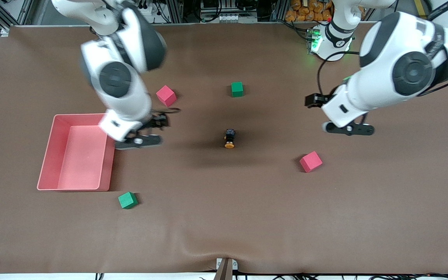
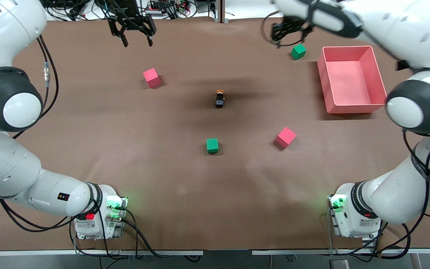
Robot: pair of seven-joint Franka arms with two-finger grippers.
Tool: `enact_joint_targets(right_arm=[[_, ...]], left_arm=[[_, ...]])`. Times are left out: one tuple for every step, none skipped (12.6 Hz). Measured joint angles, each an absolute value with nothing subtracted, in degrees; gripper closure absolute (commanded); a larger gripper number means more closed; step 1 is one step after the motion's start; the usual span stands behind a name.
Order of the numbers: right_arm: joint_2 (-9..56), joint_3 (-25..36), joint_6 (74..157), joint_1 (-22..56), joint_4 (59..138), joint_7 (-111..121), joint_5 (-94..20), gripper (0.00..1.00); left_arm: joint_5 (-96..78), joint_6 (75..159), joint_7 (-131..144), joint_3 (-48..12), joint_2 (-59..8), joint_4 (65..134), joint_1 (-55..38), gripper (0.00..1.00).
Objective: Place and upright button with both arms
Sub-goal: 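Release the button with the right gripper while the left gripper approaches, then grasp the button with the left gripper while the right gripper withdraws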
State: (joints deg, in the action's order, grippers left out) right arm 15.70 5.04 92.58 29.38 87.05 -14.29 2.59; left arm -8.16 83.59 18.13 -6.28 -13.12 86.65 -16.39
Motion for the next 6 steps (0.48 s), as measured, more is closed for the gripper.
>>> enact_joint_targets(right_arm=[[12.88, 5.08, 90.15, 27.27, 88.4, -10.94, 2.52, 0.0], [10.4, 5.1, 88.35, 25.25, 89.92, -8.51, 2.51, 0.0], [8.05, 5.12, 87.07, 22.93, 91.72, -6.11, 2.5, 0.0], [6.05, 5.14, 86.26, 20.44, 93.31, -4.11, 2.5, 0.0], [4.43, 5.14, 85.64, 17.7, 94.42, -2.26, 2.48, 0.0], [3.13, 5.15, 85.01, 14.86, 95.0, -0.07, 2.43, 0.0]], left_arm=[[-8.29, 82.92, 19.42, -6.34, -14.29, 85.26, -17.71, 0.0], [-8.48, 82.58, 21.01, -6.38, -15.81, 83.86, -19.01, 0.0], [-8.62, 82.48, 22.95, -6.42, -17.66, 82.65, -20.52, 0.0], [-8.67, 82.52, 25.25, -6.46, -19.77, 81.54, -22.25, 0.0], [-8.69, 82.78, 27.86, -6.49, -22.25, 80.21, -24.12, 0.0], [-8.69, 83.86, 30.58, -6.5, -24.89, 78.75, -25.95, 0.0]])
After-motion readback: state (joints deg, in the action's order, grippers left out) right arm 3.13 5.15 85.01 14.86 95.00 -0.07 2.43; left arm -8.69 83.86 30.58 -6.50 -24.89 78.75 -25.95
